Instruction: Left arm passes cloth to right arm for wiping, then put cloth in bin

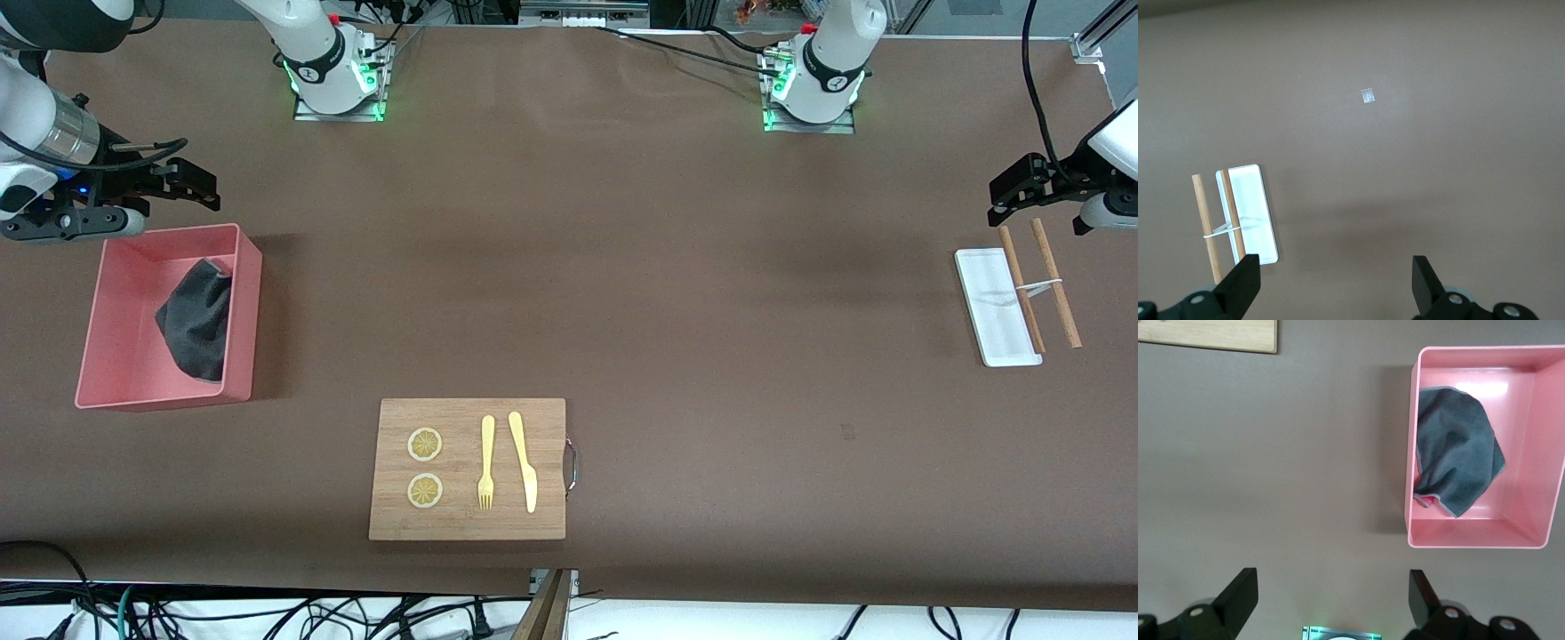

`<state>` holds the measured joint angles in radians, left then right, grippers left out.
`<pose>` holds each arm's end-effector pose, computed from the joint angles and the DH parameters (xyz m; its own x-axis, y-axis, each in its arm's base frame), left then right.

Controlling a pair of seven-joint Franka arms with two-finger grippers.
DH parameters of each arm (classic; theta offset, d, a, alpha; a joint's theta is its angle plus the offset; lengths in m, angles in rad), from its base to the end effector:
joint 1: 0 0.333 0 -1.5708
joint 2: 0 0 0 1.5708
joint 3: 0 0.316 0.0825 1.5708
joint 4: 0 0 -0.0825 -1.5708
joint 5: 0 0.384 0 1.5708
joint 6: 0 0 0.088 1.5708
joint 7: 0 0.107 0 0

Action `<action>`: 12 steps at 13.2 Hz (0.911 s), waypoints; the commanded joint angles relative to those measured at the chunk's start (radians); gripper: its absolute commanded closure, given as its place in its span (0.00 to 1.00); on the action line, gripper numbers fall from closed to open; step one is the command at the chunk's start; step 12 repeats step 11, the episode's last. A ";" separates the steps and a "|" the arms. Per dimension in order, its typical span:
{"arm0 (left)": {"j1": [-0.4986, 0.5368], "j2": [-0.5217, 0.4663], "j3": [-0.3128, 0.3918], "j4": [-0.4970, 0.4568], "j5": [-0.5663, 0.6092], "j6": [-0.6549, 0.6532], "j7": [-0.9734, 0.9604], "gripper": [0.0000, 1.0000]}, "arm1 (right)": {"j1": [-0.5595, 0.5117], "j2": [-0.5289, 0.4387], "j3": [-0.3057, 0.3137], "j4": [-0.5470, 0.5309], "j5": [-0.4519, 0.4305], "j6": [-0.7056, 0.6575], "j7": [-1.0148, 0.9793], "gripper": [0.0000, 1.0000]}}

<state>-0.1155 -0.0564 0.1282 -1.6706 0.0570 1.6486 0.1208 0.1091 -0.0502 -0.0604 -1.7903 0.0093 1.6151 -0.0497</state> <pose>0.5434 0.0145 0.6149 0.9933 -0.1121 0.0276 -0.1105 -0.9924 -0.0534 0.5323 0.0263 0.5522 0.9874 0.0979 -0.1240 0.0964 -0.9952 -0.0184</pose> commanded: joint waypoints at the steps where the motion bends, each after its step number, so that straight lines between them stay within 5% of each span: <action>1: 0.005 0.006 -0.004 0.025 0.000 -0.013 0.017 0.00 | -0.017 -0.002 0.014 0.031 -0.014 0.002 -0.012 0.00; 12: 0.023 0.007 -0.002 0.023 -0.008 -0.049 0.017 0.00 | -0.017 0.000 0.011 0.058 -0.012 -0.035 -0.010 0.00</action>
